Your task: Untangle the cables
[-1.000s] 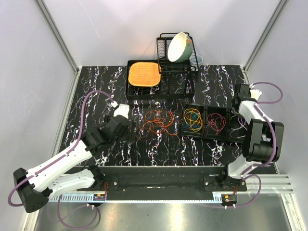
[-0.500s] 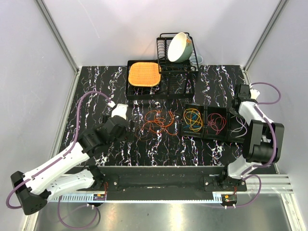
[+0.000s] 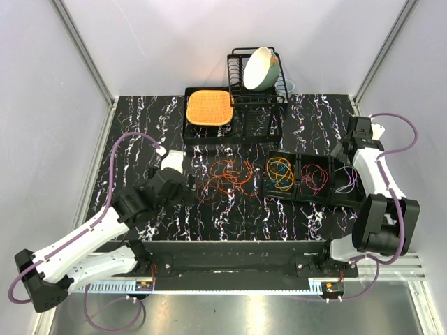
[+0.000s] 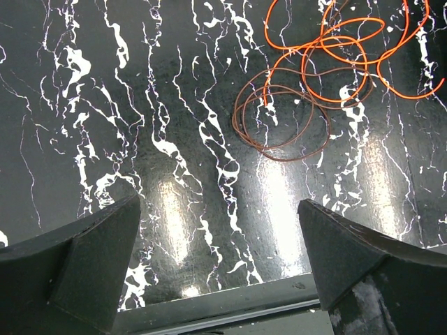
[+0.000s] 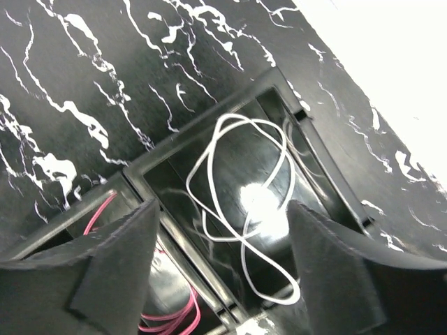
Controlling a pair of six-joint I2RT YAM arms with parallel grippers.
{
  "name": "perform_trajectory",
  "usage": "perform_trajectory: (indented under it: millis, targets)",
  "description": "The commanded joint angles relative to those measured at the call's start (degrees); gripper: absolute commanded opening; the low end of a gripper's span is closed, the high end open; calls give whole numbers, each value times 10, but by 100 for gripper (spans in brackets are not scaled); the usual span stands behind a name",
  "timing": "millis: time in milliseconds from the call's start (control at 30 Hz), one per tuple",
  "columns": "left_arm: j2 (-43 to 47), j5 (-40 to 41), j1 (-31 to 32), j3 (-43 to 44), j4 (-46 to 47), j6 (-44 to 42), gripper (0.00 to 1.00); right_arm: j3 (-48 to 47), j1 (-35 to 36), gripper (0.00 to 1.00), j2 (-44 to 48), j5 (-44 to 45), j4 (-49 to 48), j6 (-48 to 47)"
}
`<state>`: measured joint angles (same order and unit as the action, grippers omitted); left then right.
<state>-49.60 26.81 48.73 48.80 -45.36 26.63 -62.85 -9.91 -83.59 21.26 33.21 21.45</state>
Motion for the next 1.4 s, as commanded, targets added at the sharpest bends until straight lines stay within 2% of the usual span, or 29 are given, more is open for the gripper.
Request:
perform_trajectory:
  millis: [0,133,333,400,500,633,833,1000,1367]
  targets:
    - [-17,-10,1,37,38,12,99,-49,-3,89,49,-17,48,-9]
    - [-58,-27,2,46,74,31,99,-78,-3,99,93,-56,80,-5]
    - [-145,-47,4,41,163,44,98,-90,-1,100,158,-186,85,8]
    - [-188,-46,5,51,189,37,97,-80,1,100,177,-252,83,16]
    - [-243,-37,4,66,227,25,97,-61,16,100,215,-306,79,30]
    - [-332,-28,1,103,265,15,93,-43,57,100,264,-323,80,44]
    - [-446,-54,-30,182,299,-22,86,-31,84,100,285,-343,85,52]
    - [-504,-95,-60,218,317,-40,81,-20,86,100,288,-346,86,41]
    - [-611,-114,-71,300,295,-38,68,-1,86,100,267,-363,65,32]
